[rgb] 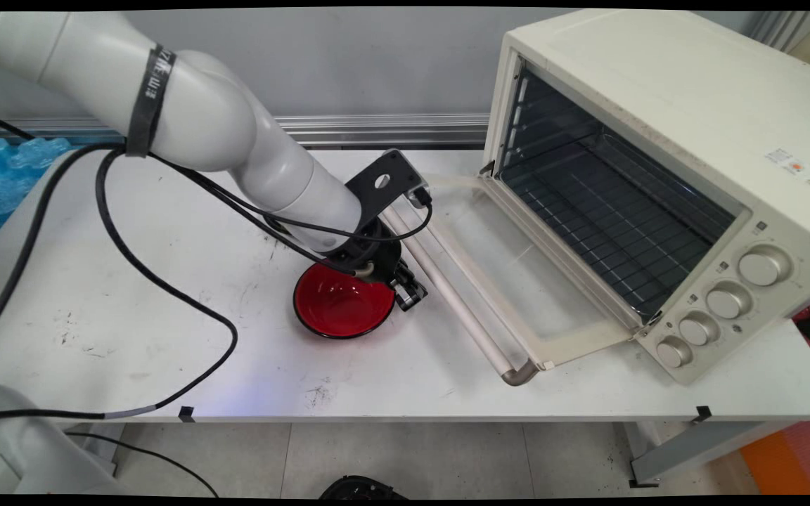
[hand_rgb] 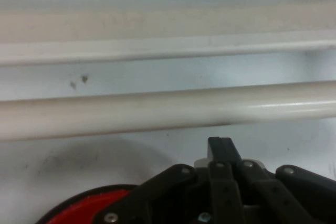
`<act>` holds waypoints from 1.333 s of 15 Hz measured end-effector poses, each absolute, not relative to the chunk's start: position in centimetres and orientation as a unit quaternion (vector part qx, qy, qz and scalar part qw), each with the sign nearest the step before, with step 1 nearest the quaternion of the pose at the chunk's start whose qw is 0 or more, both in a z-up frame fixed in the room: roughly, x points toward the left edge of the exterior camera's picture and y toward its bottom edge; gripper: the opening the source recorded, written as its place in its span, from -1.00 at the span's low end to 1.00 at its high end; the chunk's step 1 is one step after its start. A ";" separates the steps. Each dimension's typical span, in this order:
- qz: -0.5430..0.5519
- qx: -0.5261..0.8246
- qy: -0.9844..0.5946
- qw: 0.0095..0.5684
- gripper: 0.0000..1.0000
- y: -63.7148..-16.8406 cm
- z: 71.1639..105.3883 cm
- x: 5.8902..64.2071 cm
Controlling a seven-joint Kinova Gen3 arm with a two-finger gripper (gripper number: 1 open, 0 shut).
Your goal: Close the oven
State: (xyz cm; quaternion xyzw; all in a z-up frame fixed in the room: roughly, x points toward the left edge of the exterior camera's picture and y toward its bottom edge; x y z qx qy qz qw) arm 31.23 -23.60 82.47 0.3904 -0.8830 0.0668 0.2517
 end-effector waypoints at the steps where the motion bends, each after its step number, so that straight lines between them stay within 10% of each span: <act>1: 0.069 0.390 -0.883 0.252 -1.00 -23.7 82.4 31.1; 20: 0.099 0.415 -0.865 0.264 -1.00 -24.6 79.7 30.8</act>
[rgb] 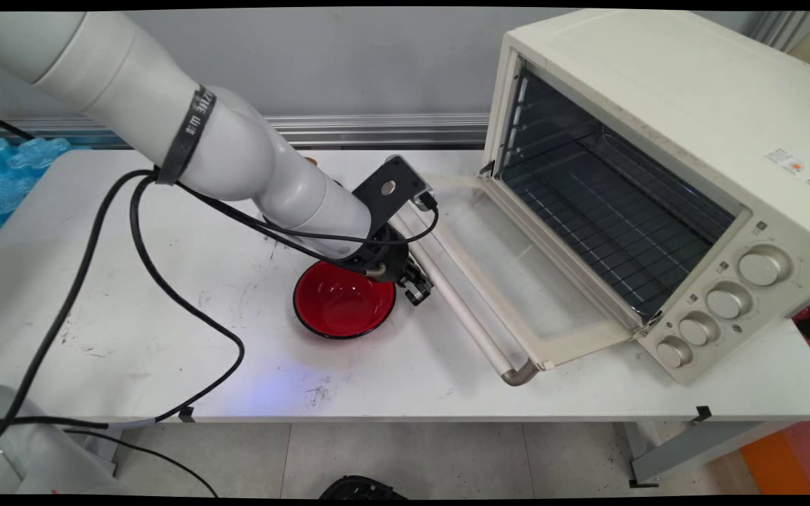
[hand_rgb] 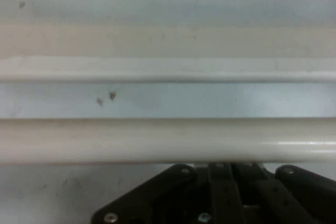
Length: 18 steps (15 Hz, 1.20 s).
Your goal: Close the oven
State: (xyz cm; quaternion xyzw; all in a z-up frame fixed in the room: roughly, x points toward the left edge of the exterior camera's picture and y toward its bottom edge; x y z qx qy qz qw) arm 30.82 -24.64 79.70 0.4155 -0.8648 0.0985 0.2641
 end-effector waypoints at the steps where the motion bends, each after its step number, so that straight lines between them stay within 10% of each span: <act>1: 0.100 0.416 -0.864 0.266 -1.00 -24.7 79.6 30.7; 18: 0.122 0.405 -0.855 0.299 -1.00 -25.5 80.3 30.7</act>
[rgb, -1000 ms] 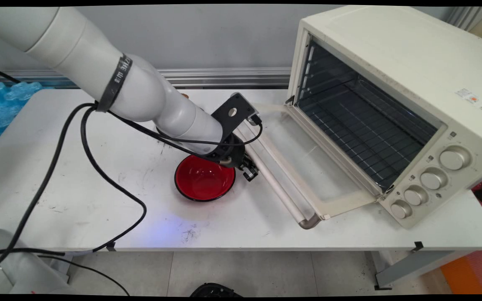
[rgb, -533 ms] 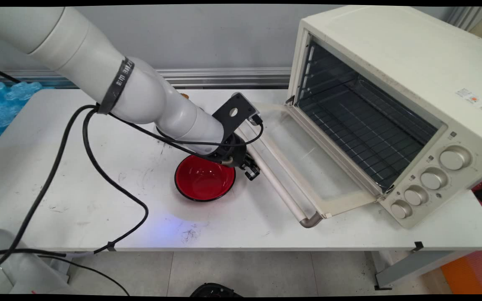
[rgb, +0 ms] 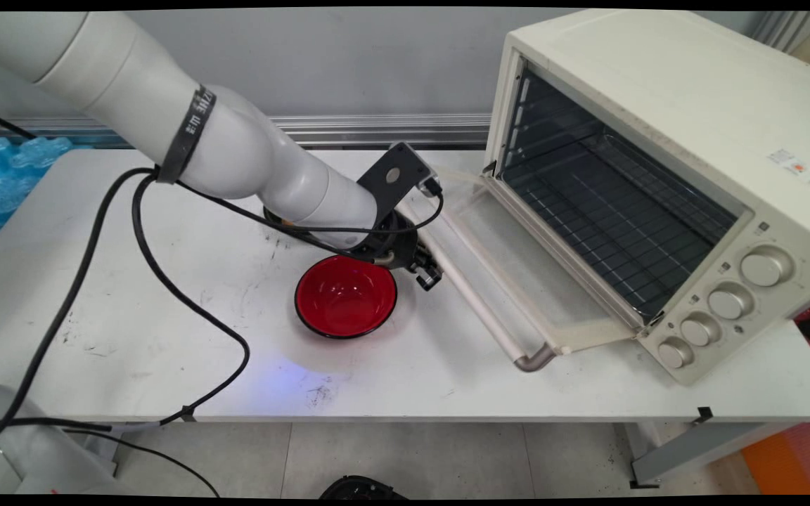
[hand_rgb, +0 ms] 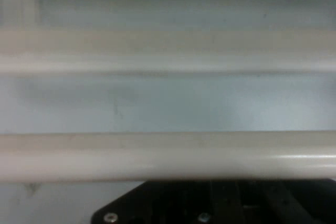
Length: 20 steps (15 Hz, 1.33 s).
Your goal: Close the oven
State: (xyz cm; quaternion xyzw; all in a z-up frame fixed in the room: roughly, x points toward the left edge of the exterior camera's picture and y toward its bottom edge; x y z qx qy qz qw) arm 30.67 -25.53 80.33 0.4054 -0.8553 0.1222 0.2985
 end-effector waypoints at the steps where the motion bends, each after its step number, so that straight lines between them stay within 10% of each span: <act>1: 0.124 0.404 -0.855 0.302 -1.00 -25.7 80.6 30.6; 20: 0.158 0.388 -0.831 0.366 -1.00 -29.2 85.8 28.2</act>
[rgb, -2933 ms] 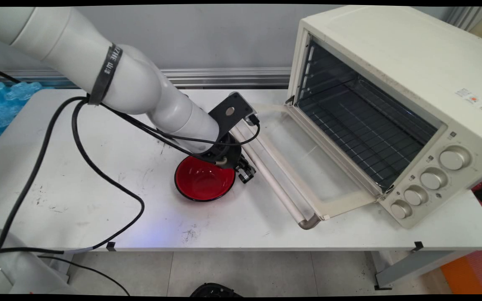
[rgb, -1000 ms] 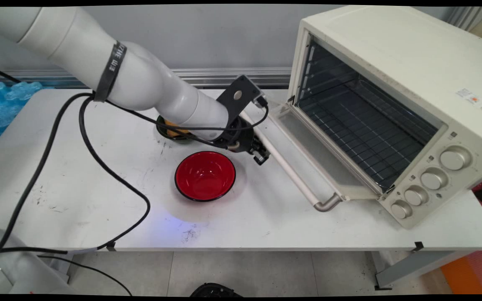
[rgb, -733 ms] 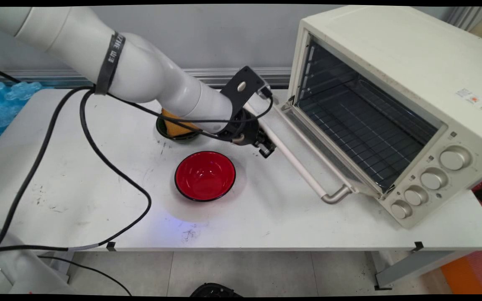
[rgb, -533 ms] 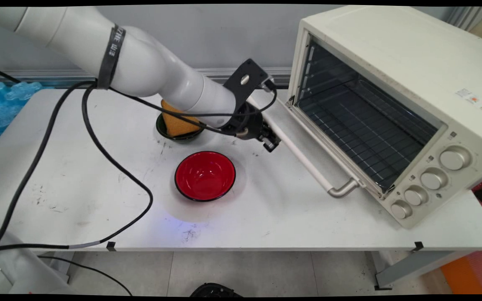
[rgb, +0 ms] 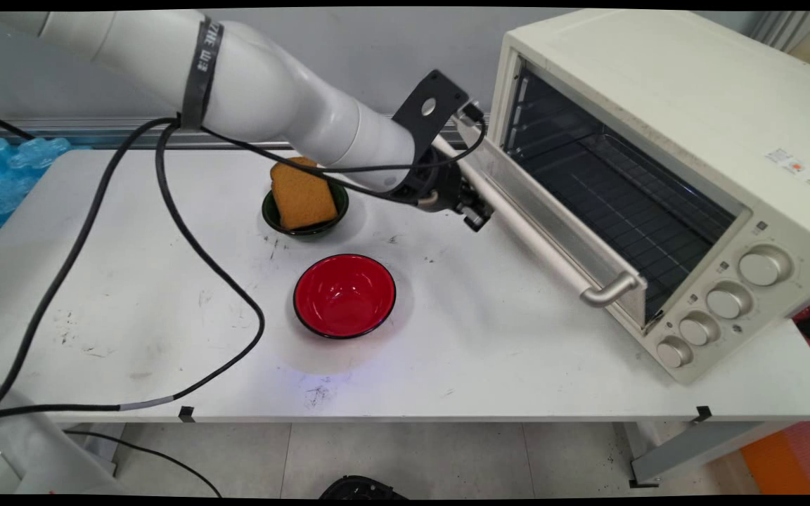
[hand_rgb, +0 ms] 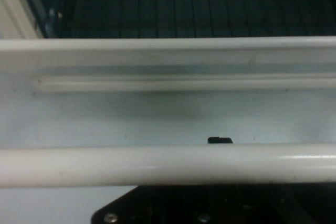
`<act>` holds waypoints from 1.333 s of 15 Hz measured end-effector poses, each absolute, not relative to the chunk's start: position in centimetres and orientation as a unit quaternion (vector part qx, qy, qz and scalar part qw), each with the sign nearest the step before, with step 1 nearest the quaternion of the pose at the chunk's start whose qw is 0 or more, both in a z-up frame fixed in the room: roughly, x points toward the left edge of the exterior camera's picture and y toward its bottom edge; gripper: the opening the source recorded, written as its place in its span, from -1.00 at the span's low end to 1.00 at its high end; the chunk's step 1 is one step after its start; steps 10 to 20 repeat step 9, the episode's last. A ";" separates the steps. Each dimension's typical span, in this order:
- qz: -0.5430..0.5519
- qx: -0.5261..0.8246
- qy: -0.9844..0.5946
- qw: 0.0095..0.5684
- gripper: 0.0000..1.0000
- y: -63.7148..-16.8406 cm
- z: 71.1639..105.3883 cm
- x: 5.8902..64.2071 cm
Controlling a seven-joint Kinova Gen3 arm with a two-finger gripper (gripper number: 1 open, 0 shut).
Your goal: Close the oven
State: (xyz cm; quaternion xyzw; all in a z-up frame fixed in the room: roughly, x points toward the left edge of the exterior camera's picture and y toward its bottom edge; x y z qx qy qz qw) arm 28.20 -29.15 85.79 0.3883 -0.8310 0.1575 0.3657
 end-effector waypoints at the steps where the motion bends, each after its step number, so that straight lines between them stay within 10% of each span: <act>1: 0.159 0.388 -0.829 0.369 -1.00 -29.4 86.0 28.0; 20: 0.173 0.392 -0.815 0.391 -1.00 -31.0 87.1 26.9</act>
